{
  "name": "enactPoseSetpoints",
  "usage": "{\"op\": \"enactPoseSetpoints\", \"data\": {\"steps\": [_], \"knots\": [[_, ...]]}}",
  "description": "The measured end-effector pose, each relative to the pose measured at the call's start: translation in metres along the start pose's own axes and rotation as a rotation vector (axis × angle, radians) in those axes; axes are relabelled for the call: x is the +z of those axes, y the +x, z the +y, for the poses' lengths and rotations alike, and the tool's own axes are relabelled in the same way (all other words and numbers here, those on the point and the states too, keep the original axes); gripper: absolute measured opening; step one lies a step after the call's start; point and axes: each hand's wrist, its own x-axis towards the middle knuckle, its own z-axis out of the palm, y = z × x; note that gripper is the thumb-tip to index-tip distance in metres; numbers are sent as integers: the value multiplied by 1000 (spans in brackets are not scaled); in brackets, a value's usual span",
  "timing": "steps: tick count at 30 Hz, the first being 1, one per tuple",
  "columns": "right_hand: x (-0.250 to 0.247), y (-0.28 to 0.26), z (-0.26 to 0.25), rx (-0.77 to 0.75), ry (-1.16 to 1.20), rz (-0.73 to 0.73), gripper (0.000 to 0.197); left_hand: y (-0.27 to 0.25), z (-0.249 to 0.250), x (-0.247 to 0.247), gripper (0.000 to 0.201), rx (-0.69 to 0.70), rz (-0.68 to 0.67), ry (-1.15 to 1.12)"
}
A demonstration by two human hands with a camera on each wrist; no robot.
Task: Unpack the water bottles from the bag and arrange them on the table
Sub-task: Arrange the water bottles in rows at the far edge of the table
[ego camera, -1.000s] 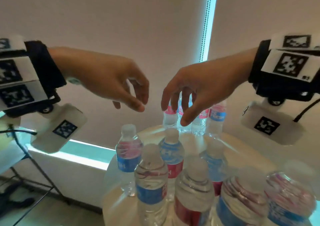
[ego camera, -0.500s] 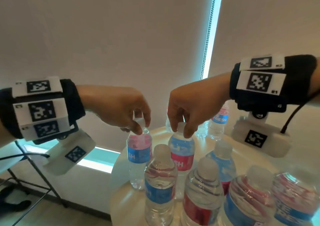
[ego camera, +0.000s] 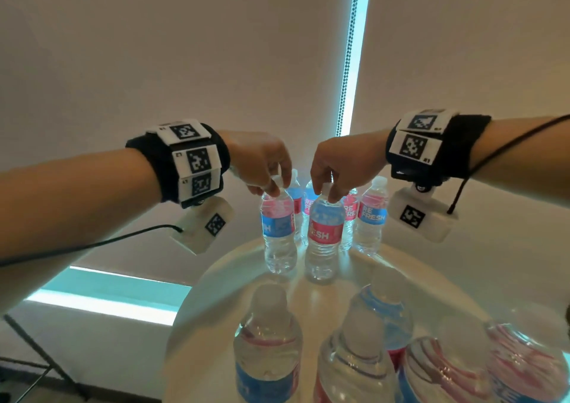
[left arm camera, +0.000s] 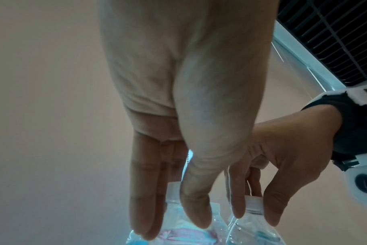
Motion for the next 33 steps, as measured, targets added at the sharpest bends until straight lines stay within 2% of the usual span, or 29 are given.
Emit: {"op": "enactPoseSetpoints", "data": {"steps": [14, 29, 33], "knots": [[21, 40, 23, -16, -19, 46, 29, 66, -13, 23, 23, 28, -24, 51], [25, 36, 26, 31, 47, 92, 32, 67, -7, 22, 33, 0, -52, 58], [25, 30, 27, 55, 85, 100, 44, 58, -3, 16, 41, 7, -58, 27]]}}
